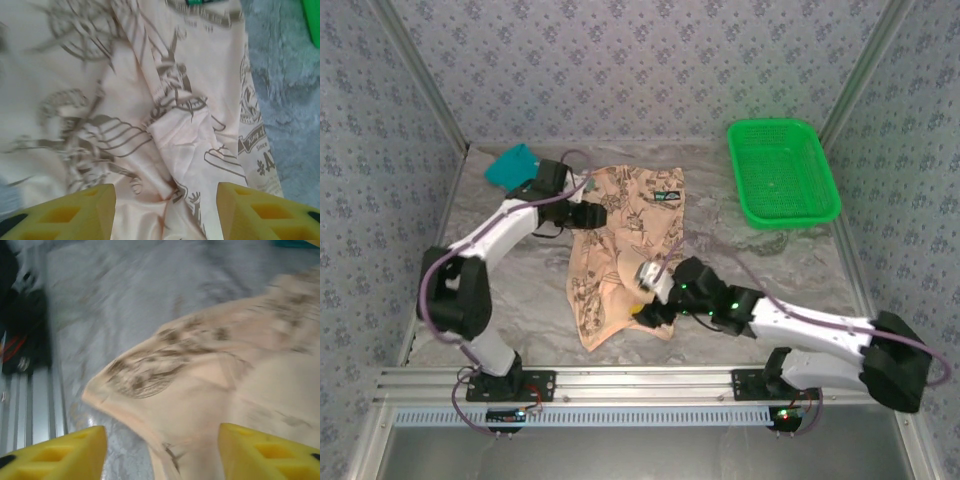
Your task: Fold the inside-out t-shirt
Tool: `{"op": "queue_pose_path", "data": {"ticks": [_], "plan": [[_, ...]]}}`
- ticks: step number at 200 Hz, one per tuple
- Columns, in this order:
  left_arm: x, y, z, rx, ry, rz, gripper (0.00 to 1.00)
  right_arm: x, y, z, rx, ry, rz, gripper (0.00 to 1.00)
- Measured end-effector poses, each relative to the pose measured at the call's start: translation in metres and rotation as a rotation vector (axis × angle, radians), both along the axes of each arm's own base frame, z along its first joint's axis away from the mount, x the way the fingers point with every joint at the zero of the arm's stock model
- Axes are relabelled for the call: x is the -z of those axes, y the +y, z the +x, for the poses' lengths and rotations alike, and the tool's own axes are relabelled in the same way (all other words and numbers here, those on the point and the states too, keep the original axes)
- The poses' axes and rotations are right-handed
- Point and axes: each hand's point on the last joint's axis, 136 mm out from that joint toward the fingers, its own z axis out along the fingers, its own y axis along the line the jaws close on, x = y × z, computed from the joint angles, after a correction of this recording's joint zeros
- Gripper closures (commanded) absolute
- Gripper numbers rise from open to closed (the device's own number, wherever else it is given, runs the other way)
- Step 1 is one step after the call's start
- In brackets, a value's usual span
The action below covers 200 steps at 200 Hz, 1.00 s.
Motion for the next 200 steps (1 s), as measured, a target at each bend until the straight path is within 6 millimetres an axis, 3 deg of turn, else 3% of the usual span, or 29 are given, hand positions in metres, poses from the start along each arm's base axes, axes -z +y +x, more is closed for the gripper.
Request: {"op": "queue_pose_path", "data": {"ticks": [13,25,38,46,60,73,86,101,135,176,187,200], "plan": [[-0.031,0.011,-0.008,-0.025,-0.107,0.014,0.39,-0.022,-0.026,0.027,0.191,0.047,0.025,0.19],[-0.054,0.012,-0.020,-0.010,-0.202,0.009,0.28,-0.037,-0.056,0.056,0.377,0.112,0.049,0.19],[-0.068,-0.013,-0.043,0.098,-0.301,0.007,0.23,-0.045,-0.090,0.085,0.559,0.186,0.075,0.19],[-0.070,-0.045,-0.066,0.230,-0.348,0.007,0.23,-0.044,-0.114,0.103,0.677,0.240,0.090,0.19],[-0.057,-0.106,-0.113,0.486,-0.379,0.003,0.24,-0.032,-0.149,0.122,0.842,0.337,0.099,0.19],[-0.031,-0.147,-0.152,0.693,-0.365,0.009,0.24,-0.013,-0.179,0.132,0.970,0.447,0.105,0.19],[0.002,-0.169,-0.181,0.842,-0.328,0.045,0.24,0.003,-0.205,0.137,1.077,0.553,0.122,0.19],[0.037,-0.180,-0.203,0.963,-0.289,0.104,0.25,0.017,-0.230,0.141,1.172,0.657,0.161,0.20],[0.092,-0.185,-0.235,1.143,-0.238,0.219,0.25,0.032,-0.251,0.140,1.239,0.804,0.240,0.20],[0.114,-0.190,-0.235,1.198,-0.219,0.280,0.28,0.041,-0.253,0.130,1.236,0.862,0.268,0.21],[0.119,-0.192,-0.234,1.207,-0.219,0.293,0.34,0.040,-0.254,0.128,1.235,0.863,0.275,0.21],[0.126,-0.192,-0.234,1.218,-0.217,0.310,0.62,0.039,-0.256,0.126,1.238,0.858,0.285,0.22]]}}
